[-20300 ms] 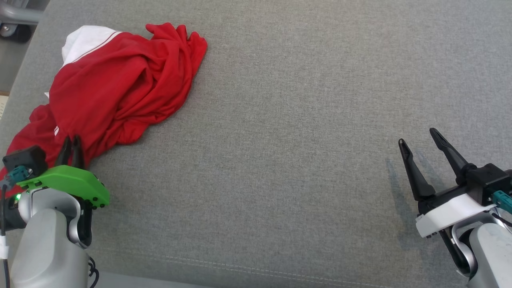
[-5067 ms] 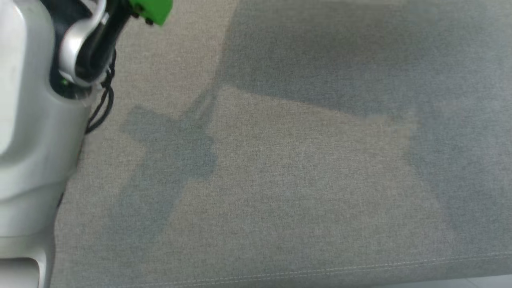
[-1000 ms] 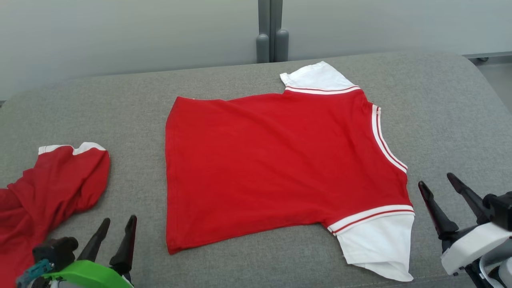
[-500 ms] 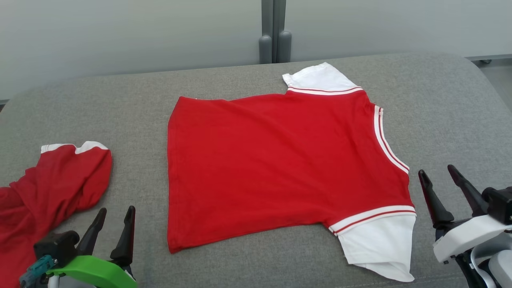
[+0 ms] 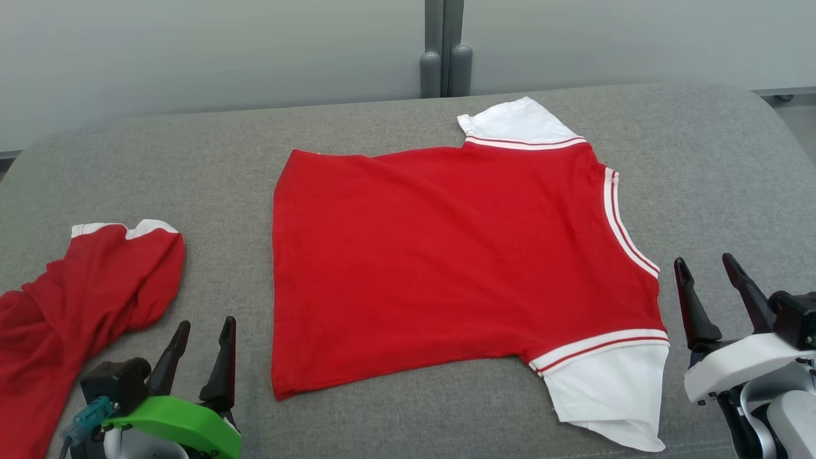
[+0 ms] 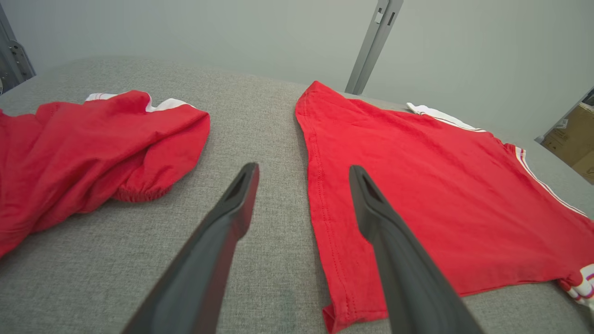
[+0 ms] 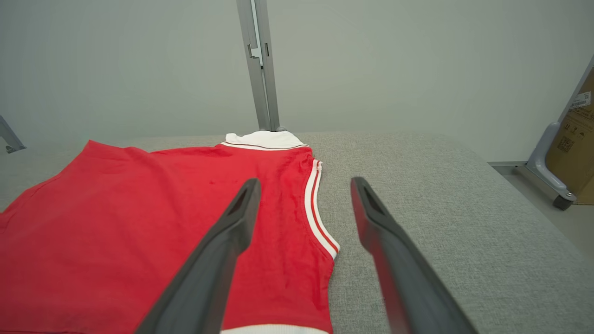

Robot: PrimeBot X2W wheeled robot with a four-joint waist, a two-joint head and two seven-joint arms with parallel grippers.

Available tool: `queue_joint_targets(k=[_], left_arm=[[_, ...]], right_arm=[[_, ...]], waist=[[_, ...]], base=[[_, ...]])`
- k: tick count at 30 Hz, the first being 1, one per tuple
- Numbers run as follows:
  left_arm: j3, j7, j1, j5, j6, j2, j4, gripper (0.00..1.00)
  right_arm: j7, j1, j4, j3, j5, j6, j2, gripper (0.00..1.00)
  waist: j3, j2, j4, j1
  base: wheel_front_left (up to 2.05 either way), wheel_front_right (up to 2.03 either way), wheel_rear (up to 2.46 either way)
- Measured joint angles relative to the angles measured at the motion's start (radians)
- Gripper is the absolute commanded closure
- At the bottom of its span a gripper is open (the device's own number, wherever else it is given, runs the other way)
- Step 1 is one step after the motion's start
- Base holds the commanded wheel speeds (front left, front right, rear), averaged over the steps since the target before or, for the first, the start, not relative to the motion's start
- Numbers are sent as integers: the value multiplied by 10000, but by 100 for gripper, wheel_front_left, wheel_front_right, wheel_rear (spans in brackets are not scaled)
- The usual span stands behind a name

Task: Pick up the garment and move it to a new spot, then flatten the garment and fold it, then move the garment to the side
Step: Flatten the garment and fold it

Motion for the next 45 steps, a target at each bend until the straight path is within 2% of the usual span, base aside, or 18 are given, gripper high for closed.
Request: queue_joint_targets(k=[13, 24, 30, 37, 45], left_arm=[[213, 0, 28, 334, -100, -391, 247, 0], [267, 0, 135, 552, -282, -759, 295, 0], [56, 0, 174, 828, -445, -1062, 320, 0], [113, 0, 182, 984, -533, -1137, 470, 0], [178, 0, 177, 1137, -581, -1429, 554, 0]], right_arm=[[-2, 14, 67, -339, -633, 10, 230, 0], [-2, 477, 161, -433, -769, 272, 385, 0], [-2, 1411, 437, -31, -779, 681, 531, 0], [0, 2605, 1258, 1104, -932, 1515, 380, 0], [0, 2481, 1856, 1051, -905, 1676, 449, 0]], waist=[[-97, 0, -10, 0], [-18, 0, -49, 0], [162, 0, -30, 0], [448, 0, -34, 0], [751, 0, -95, 0]], base=[[0, 0, 0], [0, 0, 0], [0, 0, 0], [0, 0, 0], [0, 0, 0]])
